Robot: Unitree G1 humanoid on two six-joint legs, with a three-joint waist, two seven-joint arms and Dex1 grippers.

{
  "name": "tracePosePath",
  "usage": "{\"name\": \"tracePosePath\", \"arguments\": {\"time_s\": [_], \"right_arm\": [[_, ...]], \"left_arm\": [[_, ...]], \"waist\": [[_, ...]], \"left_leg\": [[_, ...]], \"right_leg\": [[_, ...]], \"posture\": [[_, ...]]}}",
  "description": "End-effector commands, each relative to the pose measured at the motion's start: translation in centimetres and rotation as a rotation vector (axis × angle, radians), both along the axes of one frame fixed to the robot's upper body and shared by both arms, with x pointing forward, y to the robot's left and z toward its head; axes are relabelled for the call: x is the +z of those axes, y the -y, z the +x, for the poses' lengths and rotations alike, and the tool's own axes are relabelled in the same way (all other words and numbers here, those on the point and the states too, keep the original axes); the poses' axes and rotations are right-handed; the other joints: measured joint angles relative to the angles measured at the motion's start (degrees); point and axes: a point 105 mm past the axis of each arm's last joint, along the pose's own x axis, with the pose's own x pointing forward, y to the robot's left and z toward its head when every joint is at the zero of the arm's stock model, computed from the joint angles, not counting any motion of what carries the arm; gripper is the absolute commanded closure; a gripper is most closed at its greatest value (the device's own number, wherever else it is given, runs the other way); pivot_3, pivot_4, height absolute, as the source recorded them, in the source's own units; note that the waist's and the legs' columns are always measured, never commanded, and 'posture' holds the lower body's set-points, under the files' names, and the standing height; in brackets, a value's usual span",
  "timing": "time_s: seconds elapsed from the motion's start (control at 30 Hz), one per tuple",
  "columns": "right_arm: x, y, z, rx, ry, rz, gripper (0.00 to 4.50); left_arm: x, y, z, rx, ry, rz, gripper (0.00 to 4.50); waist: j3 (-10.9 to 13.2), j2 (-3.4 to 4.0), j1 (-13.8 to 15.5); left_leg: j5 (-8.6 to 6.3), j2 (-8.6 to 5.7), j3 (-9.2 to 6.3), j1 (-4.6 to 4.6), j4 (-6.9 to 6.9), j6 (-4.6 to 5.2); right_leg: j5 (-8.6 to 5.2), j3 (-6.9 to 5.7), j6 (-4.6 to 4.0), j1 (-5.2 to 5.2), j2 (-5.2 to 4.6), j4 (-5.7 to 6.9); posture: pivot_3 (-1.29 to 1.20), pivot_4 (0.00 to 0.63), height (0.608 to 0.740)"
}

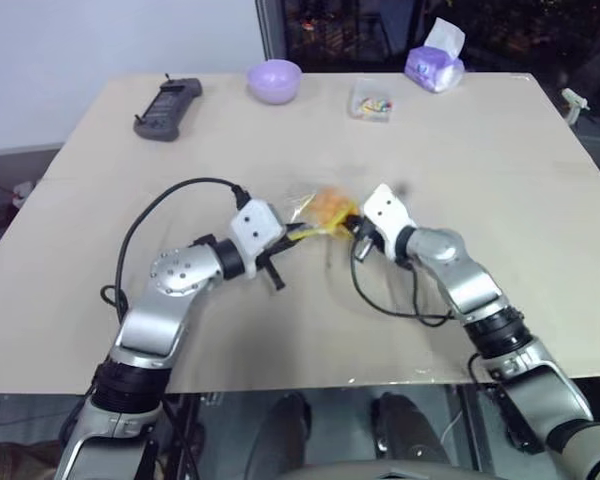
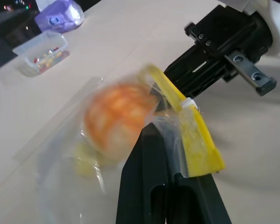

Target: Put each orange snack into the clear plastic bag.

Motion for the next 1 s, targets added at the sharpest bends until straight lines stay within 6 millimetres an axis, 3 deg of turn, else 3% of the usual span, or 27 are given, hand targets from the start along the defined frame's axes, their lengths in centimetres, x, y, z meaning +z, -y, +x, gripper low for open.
{"name": "tracePosePath", "arguments": {"time_s": [0.03, 0.13, 0.23, 0.33, 0.53, 0.67, 0.77, 0.83, 0.9, 1.0], "right_arm": [[2.3, -1.3, -0.4, 0.056, 0.014, 0.11, 4.34], [2.1, -1.9, -0.3, 0.067, -0.034, 0.149, 4.34], [2.2, -2.2, 0.0, 0.06, -0.04, 0.163, 3.35], [2.6, -1.8, 0.5, 0.009, 0.01, 0.166, 1.96], [4.2, 0.1, -0.3, 0.013, 0.06, 0.205, 1.96], [5.2, 2.5, -0.6, -0.03, 0.106, 0.209, 1.96], [3.5, 4.1, 0.5, -0.099, 0.185, 0.026, 1.96], [2.2, 4.1, 1.2, -0.118, 0.197, -0.042, 1.96], [0.0, 3.1, 2.2, -0.122, 0.194, -0.1, 1.96], [-1.2, 1.9, 3.1, -0.118, 0.182, -0.112, 1.96]], "left_arm": [[0.0, -0.3, 0.1, 0.0, 0.04, 0.027, 4.5], [-0.3, -0.7, 0.3, 0.009, 0.04, 0.037, 4.5], [-0.4, -1.1, 0.4, 0.014, 0.044, 0.04, 4.5], [-0.3, -1.8, 0.8, 0.034, 0.028, -0.01, 4.5], [1.1, -3.3, 1.8, 0.093, -0.048, -0.194, 4.5], [1.9, -4.0, 2.1, 0.108, -0.09, -0.273, 4.5], [2.8, -4.0, 2.2, 0.095, -0.119, -0.339, 4.5], [3.4, -4.0, 2.2, 0.085, -0.135, -0.373, 4.5], [4.2, -4.0, 2.4, 0.078, -0.151, -0.42, 4.5], [5.1, -4.3, 2.6, 0.08, -0.171, -0.48, 4.5]], "waist": [[0.0, 0.0, -0.18], [0.0, 0.0, -0.16], [0.0, 0.0, -0.04], [0.0, 0.0, 0.03], [0.0, 0.0, 0.09], [0.0, 0.0, 0.04], [0.0, 0.0, 0.01], [0.0, -0.01, -0.18], [-0.01, -0.03, -0.49], [-0.01, -0.02, -1.15]], "left_leg": [[0.0, 0.01, 0.0, 0.0, 0.0, 0.0], [0.0, 0.05, -0.01, 0.01, -0.01, 0.0], [0.0, 0.02, 0.0, 0.0, -0.01, 0.0], [0.0, 0.02, -0.01, 0.0, -0.01, 0.0], [0.0, 0.02, -0.02, -0.01, -0.01, 0.0], [0.0, 0.01, -0.04, -0.03, 0.0, 0.0], [0.0, 0.01, -0.02, -0.01, 0.0, 0.0], [0.0, 0.02, -0.02, 0.01, 0.0, 0.0], [0.0, 0.04, 0.0, 0.03, 0.0, 0.0], [0.01, 0.06, 0.01, 0.05, -0.01, -0.01]], "right_leg": [[0.0, 0.0, 0.0, 0.0, 0.0, 0.01], [0.0, 0.0, 0.0, -0.01, 0.04, 0.03], [0.0, 0.01, 0.0, 0.0, 0.02, 0.01], [0.0, 0.0, 0.0, 0.0, 0.02, 0.02], [0.0, -0.02, 0.0, -0.01, 0.01, 0.02], [0.0, -0.04, 0.0, 0.0, 0.0, 0.0], [0.0, -0.04, 0.0, 0.0, 0.0, 0.02], [0.0, -0.03, 0.0, 0.0, 0.01, 0.03], [0.0, 0.0, 0.0, -0.01, 0.04, 0.04], [0.0, 0.01, 0.0, 0.0, 0.06, 0.07]], "posture": [[0.0, 0.15, 0.74], [0.0, 0.15, 0.74], [0.0, 0.15, 0.74], [0.0, 0.15, 0.74], [0.0, 0.15, 0.74], [0.0, 0.15, 0.74], [0.0, 0.15, 0.74], [0.0, 0.15, 0.74], [0.0, 0.15, 0.74], [0.0, 0.15, 0.74]]}}
